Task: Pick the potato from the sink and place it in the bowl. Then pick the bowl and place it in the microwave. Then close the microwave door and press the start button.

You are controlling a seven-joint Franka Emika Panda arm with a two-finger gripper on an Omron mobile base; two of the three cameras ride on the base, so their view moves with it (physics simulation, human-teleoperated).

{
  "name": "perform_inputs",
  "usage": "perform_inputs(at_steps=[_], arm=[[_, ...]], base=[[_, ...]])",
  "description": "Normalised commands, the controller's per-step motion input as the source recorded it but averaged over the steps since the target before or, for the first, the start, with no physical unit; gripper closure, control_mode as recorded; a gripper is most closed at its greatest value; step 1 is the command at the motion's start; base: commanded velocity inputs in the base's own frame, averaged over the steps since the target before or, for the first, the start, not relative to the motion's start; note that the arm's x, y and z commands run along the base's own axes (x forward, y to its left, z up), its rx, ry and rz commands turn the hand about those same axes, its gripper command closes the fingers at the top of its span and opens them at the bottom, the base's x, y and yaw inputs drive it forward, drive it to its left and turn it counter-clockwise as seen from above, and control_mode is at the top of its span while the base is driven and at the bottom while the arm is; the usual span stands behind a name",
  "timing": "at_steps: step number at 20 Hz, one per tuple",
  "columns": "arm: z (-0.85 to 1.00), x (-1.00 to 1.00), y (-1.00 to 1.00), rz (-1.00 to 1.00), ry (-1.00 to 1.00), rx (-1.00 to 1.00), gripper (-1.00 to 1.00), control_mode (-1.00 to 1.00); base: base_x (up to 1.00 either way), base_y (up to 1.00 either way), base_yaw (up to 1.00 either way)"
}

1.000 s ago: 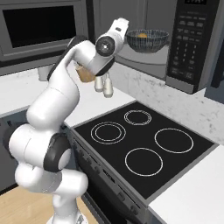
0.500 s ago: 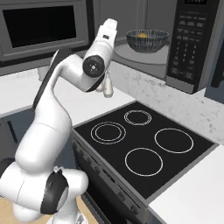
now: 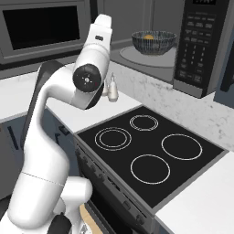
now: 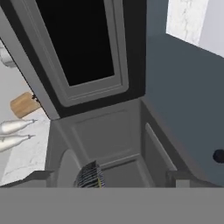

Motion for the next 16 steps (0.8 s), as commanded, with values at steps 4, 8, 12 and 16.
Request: perform_inputs(at_steps=[4, 8, 12, 16], arm=[[0.13, -1.0, 0.58, 0.03, 0.05, 0.03, -1.0, -1.0], [0.0, -1.0, 0.89, 0.0, -0.03, 0.08, -1.0, -1.0], [-0.02, -1.0, 0.94, 0.0, -0.14, 0.07, -1.0, -1.0], [-0.01, -0.95, 0.89, -0.06, -0.09, 0.01, -1.0, -1.0]], base=[[0.0, 0.0, 0.0], [0.0, 0.0, 0.0], [0.0, 0.0, 0.0], [0.0, 0.0, 0.0]])
